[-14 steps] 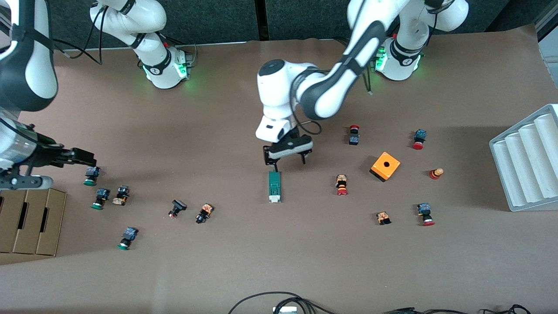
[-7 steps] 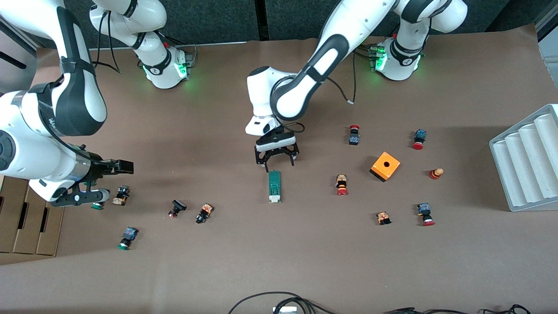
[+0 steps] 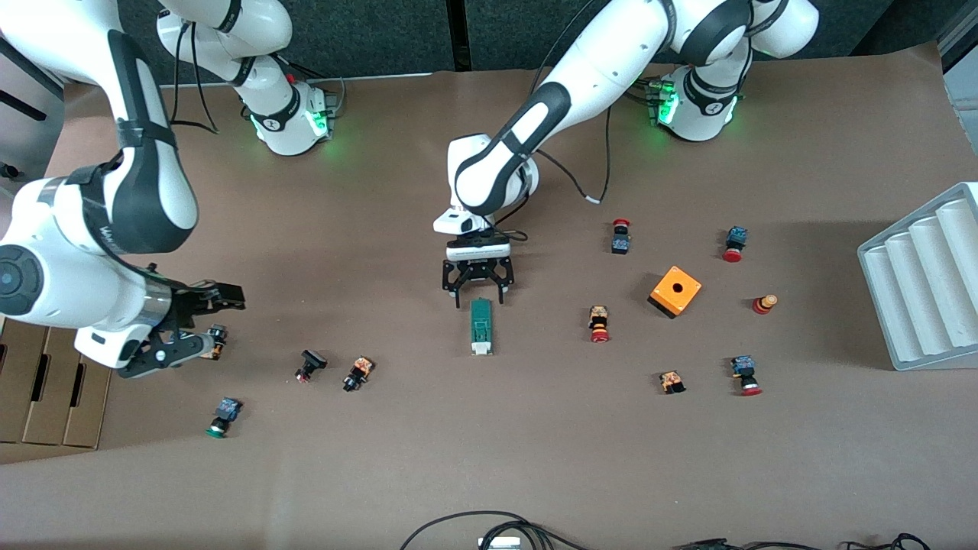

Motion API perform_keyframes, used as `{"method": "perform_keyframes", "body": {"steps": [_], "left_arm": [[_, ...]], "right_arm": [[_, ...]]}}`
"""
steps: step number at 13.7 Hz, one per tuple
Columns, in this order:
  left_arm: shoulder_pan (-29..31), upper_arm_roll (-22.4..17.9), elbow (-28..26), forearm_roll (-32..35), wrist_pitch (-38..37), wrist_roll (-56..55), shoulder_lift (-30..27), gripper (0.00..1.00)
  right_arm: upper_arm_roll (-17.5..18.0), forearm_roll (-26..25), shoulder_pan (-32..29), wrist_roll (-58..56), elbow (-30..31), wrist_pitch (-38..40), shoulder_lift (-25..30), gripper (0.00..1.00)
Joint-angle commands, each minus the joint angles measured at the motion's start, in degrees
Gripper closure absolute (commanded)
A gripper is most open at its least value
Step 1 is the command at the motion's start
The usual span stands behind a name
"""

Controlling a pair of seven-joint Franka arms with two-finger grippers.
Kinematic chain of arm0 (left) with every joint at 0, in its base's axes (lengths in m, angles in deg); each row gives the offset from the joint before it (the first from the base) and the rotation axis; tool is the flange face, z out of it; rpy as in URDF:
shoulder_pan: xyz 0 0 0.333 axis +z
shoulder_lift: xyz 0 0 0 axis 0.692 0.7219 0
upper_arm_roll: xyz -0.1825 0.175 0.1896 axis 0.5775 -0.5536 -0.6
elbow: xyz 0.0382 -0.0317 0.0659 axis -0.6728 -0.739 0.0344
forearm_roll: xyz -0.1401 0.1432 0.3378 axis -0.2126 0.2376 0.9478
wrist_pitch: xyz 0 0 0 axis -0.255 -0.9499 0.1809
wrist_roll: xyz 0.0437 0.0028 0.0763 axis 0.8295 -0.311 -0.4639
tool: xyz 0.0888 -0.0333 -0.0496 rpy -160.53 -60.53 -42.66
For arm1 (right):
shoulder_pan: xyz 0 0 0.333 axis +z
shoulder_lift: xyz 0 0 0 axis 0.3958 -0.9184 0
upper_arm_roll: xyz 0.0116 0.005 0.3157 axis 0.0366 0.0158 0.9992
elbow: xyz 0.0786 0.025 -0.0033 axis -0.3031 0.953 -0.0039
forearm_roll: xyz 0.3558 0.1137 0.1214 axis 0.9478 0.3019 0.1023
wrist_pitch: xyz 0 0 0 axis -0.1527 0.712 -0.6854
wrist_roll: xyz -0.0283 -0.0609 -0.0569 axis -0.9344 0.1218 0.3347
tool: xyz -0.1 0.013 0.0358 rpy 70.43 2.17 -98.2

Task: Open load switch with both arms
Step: 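Grasp the switch base with the left gripper while the right gripper approaches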

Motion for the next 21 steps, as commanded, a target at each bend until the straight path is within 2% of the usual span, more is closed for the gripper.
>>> {"method": "perform_keyframes", "body": {"steps": [1,4,7,8,10,12,16,19,21], "left_arm": [[-2.69,-0.86,0.9,4.87,-5.73,-2.81,3.1,0.01],[-3.49,-0.86,0.99,5.41,-7.96,-2.73,3.65,0.01],[-4.54,-0.86,1.08,5.93,-8.05,-3.34,3.65,0.03],[-5.68,-1.12,0.99,7.76,-8.31,-3.78,4.43,0.07],[-5.96,-1.12,1.17,12.32,-11.81,-9.02,6.19,0.07],[-6.04,-1.12,0.91,15.94,-13.83,-13.69,7.42,0.07],[-6.83,-1.12,1.17,16.04,-16.57,-13.8,8.48,0.1],[-7.62,-1.12,0.99,15.95,-17.98,-13.62,8.66,0.16],[-7.71,-1.12,1.08,15.95,-18.24,-13.01,8.66,0.24]], "right_arm": [[-0.12,1.3,2.65,-0.65,-1.53,-1.14,-0.62,0.0],[-0.21,0.87,5.46,-2.4,-1.62,-2.54,-1.15,0.0],[-0.21,0.95,7.14,-12.39,-3.02,-5.35,-3.78,0.0],[-0.21,1.21,7.14,-15.56,-3.28,-7.28,-4.75,0.0],[-0.12,1.31,8.54,-19.71,-3.37,-10.71,-5.89,0.0],[-0.12,1.31,10.73,-20.34,-3.37,-11.95,-6.34,0.0],[-0.21,0.87,16.44,-20.26,-5.74,-13.97,-9.14,0.0],[-0.3,0.6,19.35,-22.7,-7.94,-15.12,-12.31,0.0],[-0.21,0.69,19.97,-29.18,-9.17,-16.87,-14.68,0.0]]}}
